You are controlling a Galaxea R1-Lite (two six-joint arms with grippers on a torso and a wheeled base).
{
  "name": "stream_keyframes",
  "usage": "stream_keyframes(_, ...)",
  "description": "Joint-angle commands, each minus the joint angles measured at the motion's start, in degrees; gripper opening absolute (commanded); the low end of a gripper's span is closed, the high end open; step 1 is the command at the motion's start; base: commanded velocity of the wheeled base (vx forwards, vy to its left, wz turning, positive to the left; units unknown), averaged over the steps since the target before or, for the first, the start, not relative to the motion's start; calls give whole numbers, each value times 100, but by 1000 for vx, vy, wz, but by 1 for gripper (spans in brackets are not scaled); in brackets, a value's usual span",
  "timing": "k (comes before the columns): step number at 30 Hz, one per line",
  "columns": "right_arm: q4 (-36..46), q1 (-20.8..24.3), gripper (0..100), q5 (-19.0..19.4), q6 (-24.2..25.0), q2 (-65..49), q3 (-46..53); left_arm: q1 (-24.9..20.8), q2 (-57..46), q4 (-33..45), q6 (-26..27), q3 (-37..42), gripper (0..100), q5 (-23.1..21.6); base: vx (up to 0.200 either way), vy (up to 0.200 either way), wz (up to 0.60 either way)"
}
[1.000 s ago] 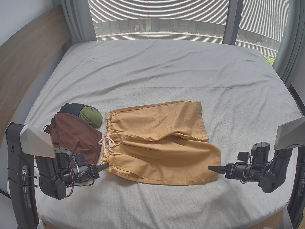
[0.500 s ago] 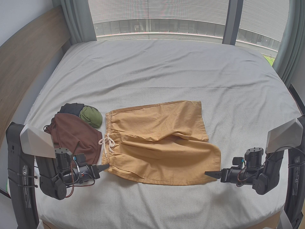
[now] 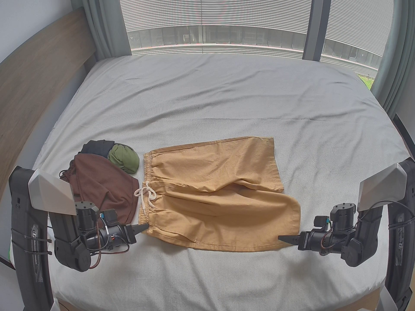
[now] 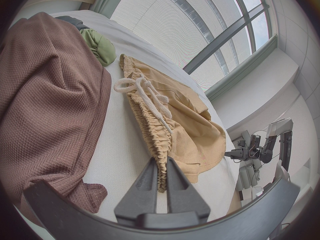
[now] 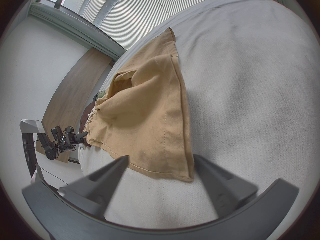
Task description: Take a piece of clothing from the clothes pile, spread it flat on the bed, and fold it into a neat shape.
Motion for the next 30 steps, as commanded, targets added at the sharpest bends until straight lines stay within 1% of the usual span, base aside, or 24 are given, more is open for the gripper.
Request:
stream_keyframes(1,35,-5,0,3,-3,12,15,-2,50,-1,17,-4,0,-1,0,0,0)
stream_keyframes(11,44,13,0,3,6,-94,253,59,15,-1,-1,119,0,-27,0,0,0)
stream_keyframes(14,62,13,0,3,6,-226,402,68,-258,-1,-18,347,0,-45,0,0,0)
stream_keyframes(17,53,13,0,3,6,-261,525,77,-434,-1,-36,567,0,-159,0,0,0)
stream_keyframes(18,53,22,0,3,6,-278,613,86,-521,-1,-27,716,0,-265,0,0,0)
stream_keyframes(20,53,22,0,3,6,-278,639,86,-548,8,-27,769,0,-282,0,0,0)
stream_keyframes(22,18,22,0,12,-3,-269,789,191,-565,8,52,1015,0,-274,0,0,0)
stream_keyframes(26,44,92,0,12,-3,-269,824,332,-495,8,351,1077,0,-282,0,0,0)
stream_keyframes(30,53,136,0,12,-3,-261,833,349,-337,8,483,1077,0,-282,0,0,0)
